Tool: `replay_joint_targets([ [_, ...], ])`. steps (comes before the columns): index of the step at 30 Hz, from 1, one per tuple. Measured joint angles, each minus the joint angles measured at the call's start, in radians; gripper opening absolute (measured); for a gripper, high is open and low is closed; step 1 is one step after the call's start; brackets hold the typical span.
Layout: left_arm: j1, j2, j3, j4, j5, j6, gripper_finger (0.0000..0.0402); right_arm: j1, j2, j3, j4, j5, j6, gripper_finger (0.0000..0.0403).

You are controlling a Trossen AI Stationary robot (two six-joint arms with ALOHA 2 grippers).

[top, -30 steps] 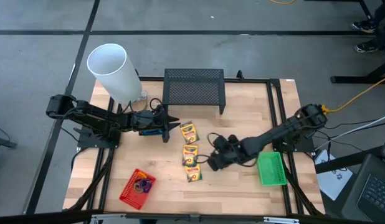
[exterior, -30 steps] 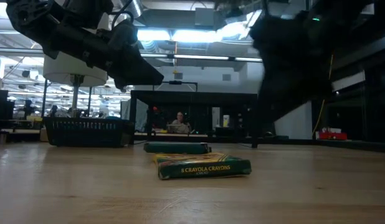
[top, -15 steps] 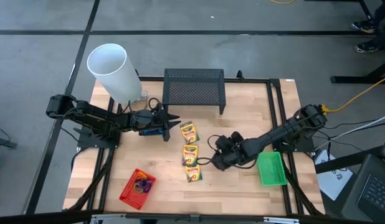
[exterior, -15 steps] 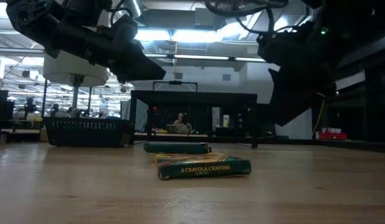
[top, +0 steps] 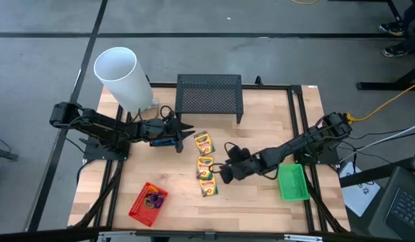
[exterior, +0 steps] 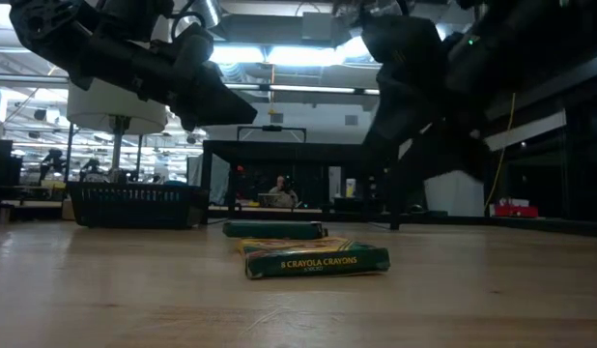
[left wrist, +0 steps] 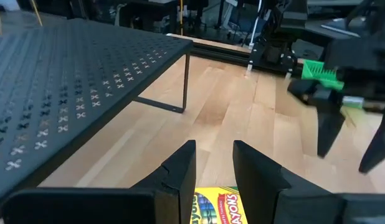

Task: Pick & Place Office Desk Supplies
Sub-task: Put the middle crayon box into the green bin

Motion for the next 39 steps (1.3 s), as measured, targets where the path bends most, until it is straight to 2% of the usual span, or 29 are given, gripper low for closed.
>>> replay_joint_targets([
  [7,0.0,0.0,0.0,0.0,0.0,-0.018,0.0104,0.0,0.0,-0.25,0.449,-0.018,0.107,0.0214],
  [11,0.0,0.0,0.0,0.0,0.0,-0.004,0.0104,0.0,0.006,-0.323,0.649,0.006,0.116,0.0214],
  [16,0.0,0.0,0.0,0.0,0.0,-0.007,0.0104,-0.002,0.006,-0.324,0.626,0.005,0.125,0.0214],
  [21,0.0,0.0,0.0,0.0,0.0,-0.019,0.0104,-0.001,0.007,-0.324,0.546,0.059,0.179,0.0214],
  [30,0.0,0.0,0.0,0.0,-0.003,-0.02,0.0104,-0.001,0.104,-0.255,0.527,0.089,0.18,0.0214],
  [39,0.0,0.0,0.0,0.0,-0.002,-0.03,0.0104,-0.019,0.146,-0.143,0.454,-0.003,0.184,0.0214],
])
